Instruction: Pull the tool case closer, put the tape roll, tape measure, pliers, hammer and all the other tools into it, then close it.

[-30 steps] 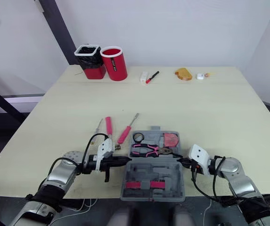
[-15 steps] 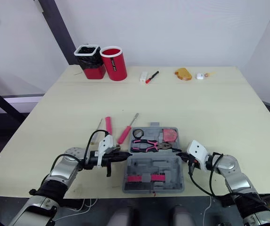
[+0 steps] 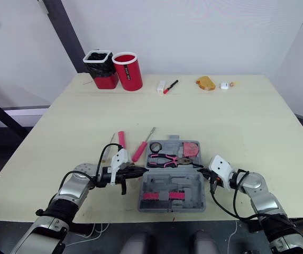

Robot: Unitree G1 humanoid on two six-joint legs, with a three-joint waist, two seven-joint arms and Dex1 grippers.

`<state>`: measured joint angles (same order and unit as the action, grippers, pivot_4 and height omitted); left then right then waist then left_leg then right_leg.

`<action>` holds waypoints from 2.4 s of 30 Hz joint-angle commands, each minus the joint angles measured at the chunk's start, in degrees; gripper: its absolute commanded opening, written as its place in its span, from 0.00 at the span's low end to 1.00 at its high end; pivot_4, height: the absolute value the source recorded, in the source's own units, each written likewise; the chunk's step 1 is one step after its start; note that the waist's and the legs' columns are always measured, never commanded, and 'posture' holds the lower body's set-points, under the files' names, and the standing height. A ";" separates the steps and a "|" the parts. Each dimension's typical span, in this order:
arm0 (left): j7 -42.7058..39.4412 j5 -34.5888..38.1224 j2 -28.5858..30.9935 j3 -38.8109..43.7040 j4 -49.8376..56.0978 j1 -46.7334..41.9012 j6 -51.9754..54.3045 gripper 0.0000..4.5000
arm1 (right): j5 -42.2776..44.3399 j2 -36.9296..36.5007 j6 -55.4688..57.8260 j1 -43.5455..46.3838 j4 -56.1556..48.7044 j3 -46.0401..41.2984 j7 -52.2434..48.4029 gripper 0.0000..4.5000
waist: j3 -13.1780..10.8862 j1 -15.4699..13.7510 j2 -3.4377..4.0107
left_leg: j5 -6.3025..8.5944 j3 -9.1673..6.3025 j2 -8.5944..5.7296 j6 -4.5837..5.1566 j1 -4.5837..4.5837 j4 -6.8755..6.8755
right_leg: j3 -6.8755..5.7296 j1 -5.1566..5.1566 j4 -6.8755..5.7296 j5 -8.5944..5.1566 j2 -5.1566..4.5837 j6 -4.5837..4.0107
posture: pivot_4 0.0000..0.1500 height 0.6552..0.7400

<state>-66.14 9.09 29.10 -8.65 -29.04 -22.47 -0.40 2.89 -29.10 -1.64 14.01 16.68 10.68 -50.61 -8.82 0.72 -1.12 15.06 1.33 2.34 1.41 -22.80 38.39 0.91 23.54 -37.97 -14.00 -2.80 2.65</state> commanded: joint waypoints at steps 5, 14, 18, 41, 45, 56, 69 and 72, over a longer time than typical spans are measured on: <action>0.75 0.06 -0.91 0.98 -0.47 -1.11 -1.97 0.00 | 0.16 0.73 -2.04 0.94 -0.56 -0.98 1.09 0.02 | 0.00 0.00 0.00 | 0.00 0.00 0.00 0.00 0.00 0.00 | 0.00 0.00 0.00 0.00 0.00 0.00 | 1.00 0.97; 2.12 -0.70 -1.64 1.04 -1.85 -2.04 -2.72 0.00 | 0.38 1.22 -2.45 1.55 0.03 -0.88 1.34 0.02 | 0.00 -0.03 0.00 | 0.00 0.01 0.00 0.00 0.00 0.01 | 0.00 -0.01 0.00 0.00 0.00 0.00 | 1.00 0.97; 2.27 -0.88 -1.86 1.12 -2.27 -2.19 -3.02 0.00 | 0.31 1.45 -2.56 1.74 0.21 -0.84 1.38 0.02 | 0.00 -0.02 0.00 | 0.00 0.00 0.00 0.00 0.00 0.01 | 0.00 -0.01 0.00 0.00 0.00 0.00 | 1.00 0.97; -2.86 -0.26 -0.52 0.56 2.38 1.25 1.09 0.00 | -0.05 1.96 -2.60 2.00 0.70 -0.53 0.95 0.02 | 0.00 0.19 0.00 | 0.00 -0.01 0.00 0.00 0.02 0.00 | 0.01 -0.01 0.00 0.00 0.01 0.00 | 1.00 0.97; -2.20 -0.68 -0.60 0.77 1.61 0.86 0.76 0.00 | -0.18 2.14 -3.17 2.42 0.98 -0.83 1.43 0.02 | 0.00 0.20 0.00 | 0.00 -0.01 0.00 0.00 0.02 0.00 | 0.01 -0.01 0.00 0.00 0.01 0.00 | 1.00 0.97; -1.21 -1.57 -0.39 1.28 -1.16 -0.45 -0.77 0.00 | -0.02 3.19 -4.80 3.38 1.83 -1.19 2.18 0.02 | 0.00 0.18 0.01 | 0.00 -0.01 0.00 0.00 0.02 0.00 | 0.01 0.00 -0.01 0.00 0.02 0.00 | 1.00 0.97; -1.50 -1.80 -0.64 1.19 -2.17 -1.15 -1.26 0.00 | -0.21 3.24 -5.17 3.01 2.06 -1.05 2.41 0.02 | 0.00 0.15 0.01 | 0.00 -0.01 0.00 0.00 0.01 -0.01 | 0.01 0.00 -0.01 0.00 0.01 0.00 | 1.00 0.97; -1.66 -1.87 -0.62 1.20 -2.36 -1.17 -1.37 0.00 | -0.33 3.64 -5.96 3.12 2.33 -0.84 2.54 0.02 | 0.00 0.16 0.00 | 0.00 -0.01 0.00 0.00 0.01 -0.01 | 0.01 0.00 -0.01 0.00 0.01 0.00 | 1.00 0.97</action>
<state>-67.75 7.26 28.60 -7.35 -31.23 -22.75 -0.91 1.86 -26.34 -5.23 16.19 20.82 10.30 -48.10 -8.82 0.88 -1.11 15.06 1.33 2.34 1.41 -22.79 38.38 0.92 23.54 -37.98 -14.00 -2.78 2.65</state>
